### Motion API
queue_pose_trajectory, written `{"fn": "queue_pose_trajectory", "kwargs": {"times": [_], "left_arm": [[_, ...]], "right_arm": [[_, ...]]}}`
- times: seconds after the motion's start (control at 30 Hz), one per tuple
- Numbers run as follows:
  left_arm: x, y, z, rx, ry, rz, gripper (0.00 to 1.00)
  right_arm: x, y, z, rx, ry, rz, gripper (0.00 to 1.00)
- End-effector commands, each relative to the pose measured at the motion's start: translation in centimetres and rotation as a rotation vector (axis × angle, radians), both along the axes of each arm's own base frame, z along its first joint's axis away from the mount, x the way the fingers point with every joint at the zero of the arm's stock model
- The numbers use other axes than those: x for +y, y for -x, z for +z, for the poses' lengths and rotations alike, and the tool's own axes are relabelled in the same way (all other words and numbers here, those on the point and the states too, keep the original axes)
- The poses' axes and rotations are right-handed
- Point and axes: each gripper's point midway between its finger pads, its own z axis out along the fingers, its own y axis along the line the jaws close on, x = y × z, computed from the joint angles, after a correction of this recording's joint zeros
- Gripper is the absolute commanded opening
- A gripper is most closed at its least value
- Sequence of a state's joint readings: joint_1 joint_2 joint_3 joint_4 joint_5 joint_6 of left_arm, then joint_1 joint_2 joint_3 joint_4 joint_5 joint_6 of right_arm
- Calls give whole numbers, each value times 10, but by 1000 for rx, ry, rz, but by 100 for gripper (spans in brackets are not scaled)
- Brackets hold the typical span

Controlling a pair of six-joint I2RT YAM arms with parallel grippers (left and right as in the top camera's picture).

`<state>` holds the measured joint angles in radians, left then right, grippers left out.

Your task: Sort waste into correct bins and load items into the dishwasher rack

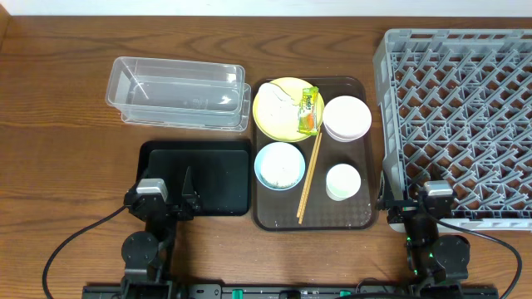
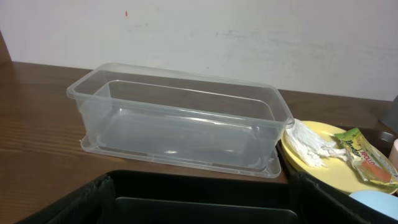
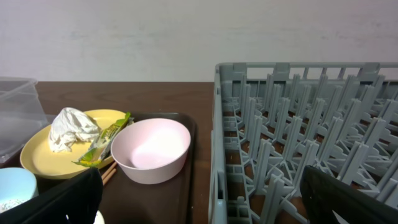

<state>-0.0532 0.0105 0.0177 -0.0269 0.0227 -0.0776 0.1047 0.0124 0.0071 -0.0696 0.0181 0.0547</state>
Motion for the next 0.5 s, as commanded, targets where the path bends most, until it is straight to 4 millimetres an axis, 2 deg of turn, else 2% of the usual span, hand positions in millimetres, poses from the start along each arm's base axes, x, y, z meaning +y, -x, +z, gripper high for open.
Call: {"fn": "queue_pose_trajectory", "kwargs": {"times": [0.0, 0.47], "left_arm": [[7, 1, -18, 60, -9, 39, 91], [7, 0, -27, 100, 0, 37, 91]], "right_arm": [[1, 0, -1, 3, 15, 5, 99], [1, 0, -2, 5, 12, 4, 99]]}}
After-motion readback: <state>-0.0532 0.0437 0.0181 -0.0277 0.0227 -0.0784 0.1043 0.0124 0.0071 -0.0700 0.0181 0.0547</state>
